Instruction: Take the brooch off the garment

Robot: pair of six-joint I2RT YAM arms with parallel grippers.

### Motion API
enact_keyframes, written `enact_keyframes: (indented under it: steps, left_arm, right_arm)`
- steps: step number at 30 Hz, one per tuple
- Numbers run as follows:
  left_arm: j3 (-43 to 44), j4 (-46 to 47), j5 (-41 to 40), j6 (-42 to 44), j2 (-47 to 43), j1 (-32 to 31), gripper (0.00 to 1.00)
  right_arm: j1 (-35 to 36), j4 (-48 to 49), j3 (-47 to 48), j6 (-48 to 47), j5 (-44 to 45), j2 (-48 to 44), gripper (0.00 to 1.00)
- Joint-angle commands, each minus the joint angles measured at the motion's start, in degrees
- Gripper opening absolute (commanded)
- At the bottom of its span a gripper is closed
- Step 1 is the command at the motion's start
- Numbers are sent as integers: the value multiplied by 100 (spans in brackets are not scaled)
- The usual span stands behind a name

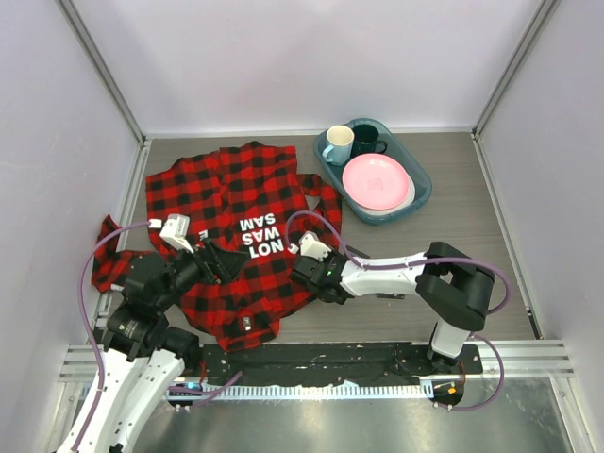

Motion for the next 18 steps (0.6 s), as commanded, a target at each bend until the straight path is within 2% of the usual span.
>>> enact_keyframes:
  steps: [1,18]
  left_arm:
    - [-20,339,135,-24,-78,-7,83]
    - [-37,383,205,-42,-78,-7,83]
  right_arm:
    - [26,128,166,-65,283,45,1]
    - [26,137,184,-82,389,247,1]
